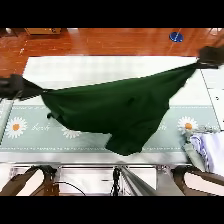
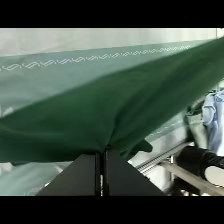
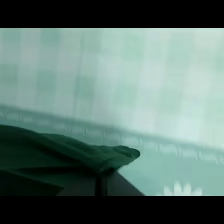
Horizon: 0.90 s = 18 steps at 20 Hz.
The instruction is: Fold the shirts.
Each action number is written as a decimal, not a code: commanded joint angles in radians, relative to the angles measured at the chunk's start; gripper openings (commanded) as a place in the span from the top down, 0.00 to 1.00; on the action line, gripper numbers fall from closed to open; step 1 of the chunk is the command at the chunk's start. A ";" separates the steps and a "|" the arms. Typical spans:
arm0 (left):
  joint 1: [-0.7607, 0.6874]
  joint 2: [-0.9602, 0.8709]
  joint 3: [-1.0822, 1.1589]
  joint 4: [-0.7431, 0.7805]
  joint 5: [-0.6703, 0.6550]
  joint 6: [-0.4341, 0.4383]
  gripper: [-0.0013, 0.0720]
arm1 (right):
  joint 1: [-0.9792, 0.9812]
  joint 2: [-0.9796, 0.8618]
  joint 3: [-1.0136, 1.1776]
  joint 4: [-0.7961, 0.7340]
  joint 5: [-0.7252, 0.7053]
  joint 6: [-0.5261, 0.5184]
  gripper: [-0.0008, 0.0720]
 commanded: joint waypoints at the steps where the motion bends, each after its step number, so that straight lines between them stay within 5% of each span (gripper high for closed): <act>1: -0.034 -0.210 -0.020 -0.103 0.116 0.073 0.96 | 0.066 -0.146 -0.008 -0.040 -0.298 0.031 0.96; 8: -0.037 -0.526 0.131 -0.139 0.257 0.138 0.96 | 0.066 -0.270 -0.008 -0.045 -0.615 0.035 0.96; 16: -0.043 -0.703 0.150 -0.142 0.328 0.160 0.95 | 0.066 -0.439 -0.008 0.037 -0.452 0.034 0.96; 17: -0.042 -0.702 0.152 -0.142 0.316 0.162 0.88 | 0.066 -0.438 -0.008 0.073 -0.452 0.033 0.95; 18: -0.036 -0.702 0.165 -0.142 0.292 0.184 0.79 | 0.066 -0.431 -0.008 0.116 -0.449 0.034 0.84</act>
